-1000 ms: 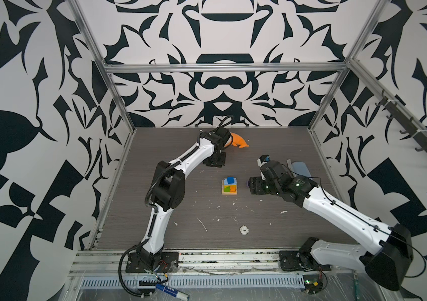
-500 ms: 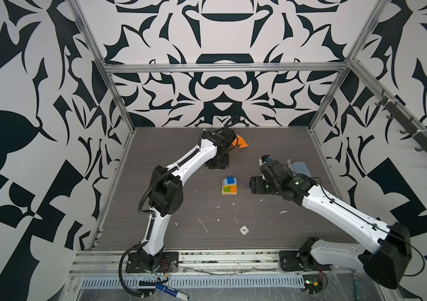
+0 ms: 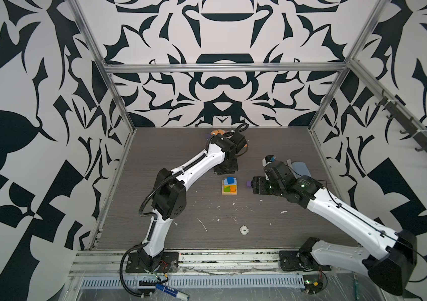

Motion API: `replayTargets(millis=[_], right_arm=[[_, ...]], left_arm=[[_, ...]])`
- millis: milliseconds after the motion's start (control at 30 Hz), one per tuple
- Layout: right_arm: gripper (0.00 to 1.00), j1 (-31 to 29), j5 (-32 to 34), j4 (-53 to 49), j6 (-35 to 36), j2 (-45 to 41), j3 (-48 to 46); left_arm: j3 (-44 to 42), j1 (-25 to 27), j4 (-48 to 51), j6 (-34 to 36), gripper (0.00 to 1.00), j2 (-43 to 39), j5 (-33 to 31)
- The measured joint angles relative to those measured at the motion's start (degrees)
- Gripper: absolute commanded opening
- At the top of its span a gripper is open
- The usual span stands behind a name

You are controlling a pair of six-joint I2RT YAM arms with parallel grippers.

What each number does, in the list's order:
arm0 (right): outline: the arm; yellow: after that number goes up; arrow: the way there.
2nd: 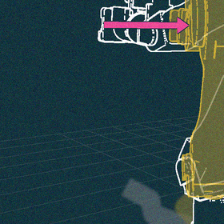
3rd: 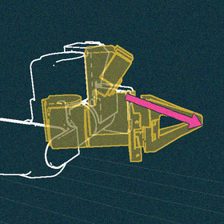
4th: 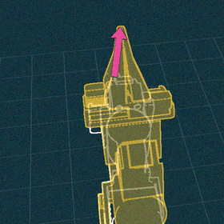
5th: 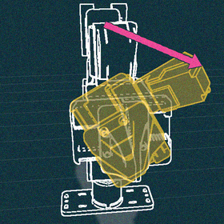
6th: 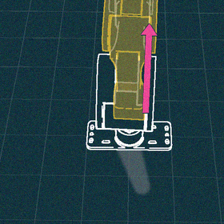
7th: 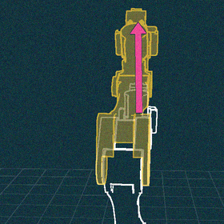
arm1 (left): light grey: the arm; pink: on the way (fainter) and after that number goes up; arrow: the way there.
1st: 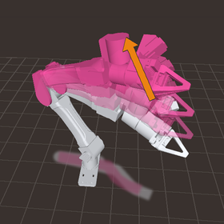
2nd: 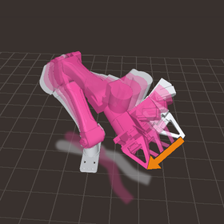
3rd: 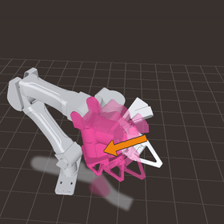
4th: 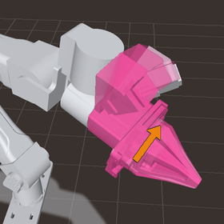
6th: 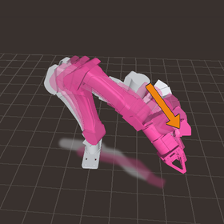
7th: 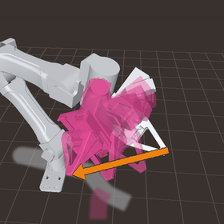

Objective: Build the wood block tower
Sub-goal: 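Lift the corn-picture cube with the left gripper and carry it toward the stack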

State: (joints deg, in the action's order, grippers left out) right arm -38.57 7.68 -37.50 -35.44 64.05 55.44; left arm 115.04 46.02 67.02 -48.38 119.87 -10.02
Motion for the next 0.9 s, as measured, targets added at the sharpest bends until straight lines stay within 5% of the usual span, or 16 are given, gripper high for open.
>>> replayTargets(millis=[900], right_arm=[[0.78,1.0,-1.1,0.9,-0.2,-1.9,-3.9]], left_arm=[[-10.6,1.3,-9.4,-9.3,0.31,-7.3,7.2]])
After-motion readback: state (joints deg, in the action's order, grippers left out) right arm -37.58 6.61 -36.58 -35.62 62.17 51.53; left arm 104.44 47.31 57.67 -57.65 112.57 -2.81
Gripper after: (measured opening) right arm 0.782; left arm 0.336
